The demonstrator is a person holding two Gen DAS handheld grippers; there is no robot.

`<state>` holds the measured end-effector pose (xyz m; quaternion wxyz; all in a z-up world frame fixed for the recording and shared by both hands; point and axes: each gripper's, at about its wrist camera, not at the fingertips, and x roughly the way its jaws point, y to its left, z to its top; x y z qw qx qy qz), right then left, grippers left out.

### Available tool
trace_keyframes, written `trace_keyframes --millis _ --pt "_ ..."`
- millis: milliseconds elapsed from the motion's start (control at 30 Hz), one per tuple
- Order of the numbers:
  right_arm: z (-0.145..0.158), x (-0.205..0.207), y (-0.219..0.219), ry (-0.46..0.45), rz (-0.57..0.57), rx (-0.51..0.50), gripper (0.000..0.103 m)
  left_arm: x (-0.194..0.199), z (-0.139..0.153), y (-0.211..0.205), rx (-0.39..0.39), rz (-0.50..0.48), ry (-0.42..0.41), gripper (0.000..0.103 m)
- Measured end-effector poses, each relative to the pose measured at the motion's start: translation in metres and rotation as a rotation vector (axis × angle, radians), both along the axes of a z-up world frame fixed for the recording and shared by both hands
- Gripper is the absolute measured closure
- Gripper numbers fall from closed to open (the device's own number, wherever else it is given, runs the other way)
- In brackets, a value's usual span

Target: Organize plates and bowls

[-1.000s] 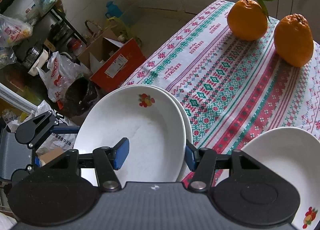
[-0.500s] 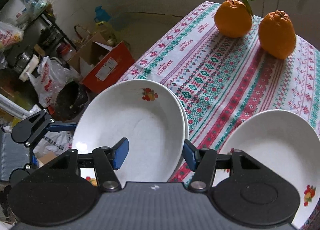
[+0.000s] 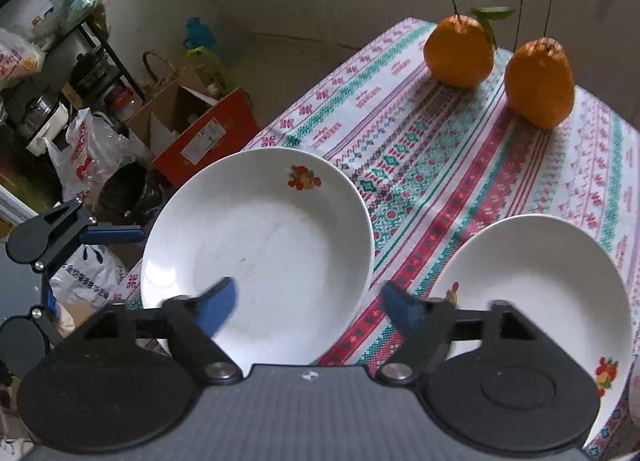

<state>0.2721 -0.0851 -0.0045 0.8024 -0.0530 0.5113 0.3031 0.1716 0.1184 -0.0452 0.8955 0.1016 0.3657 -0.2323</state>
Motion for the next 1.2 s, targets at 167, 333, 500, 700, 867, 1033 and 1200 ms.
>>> trace_keyframes --millis 167,333,500,700,867,1033,1200 --pt "0.009 -0.015 -0.003 -0.045 0.003 0.006 0.003 -0.009 0.006 -0.005 0.02 0.007 -0.024 0.001" --pt "0.017 -0.032 -0.005 -0.094 -0.004 -0.007 0.003 -0.02 0.014 -0.007 0.017 0.022 -0.048 0.001" --pt "0.026 -0.057 -0.007 -0.198 -0.037 -0.05 0.001 -0.032 0.024 -0.01 0.021 0.03 -0.086 0.001" --pt "0.034 -0.102 -0.015 -0.348 -0.121 -0.09 0.0 -0.042 0.038 -0.014 0.027 0.027 -0.127 0.001" --pt "0.029 -0.131 -0.034 -0.399 -0.236 -0.115 0.0 -0.043 0.048 -0.021 0.049 0.008 -0.161 0.001" --pt "0.013 -0.146 -0.057 -0.395 -0.363 -0.15 0.0 -0.03 0.054 -0.036 0.067 -0.006 -0.16 0.001" --pt "-0.003 -0.147 -0.079 -0.364 -0.452 -0.147 0.0 -0.006 0.058 -0.061 0.094 -0.047 -0.149 0.001"
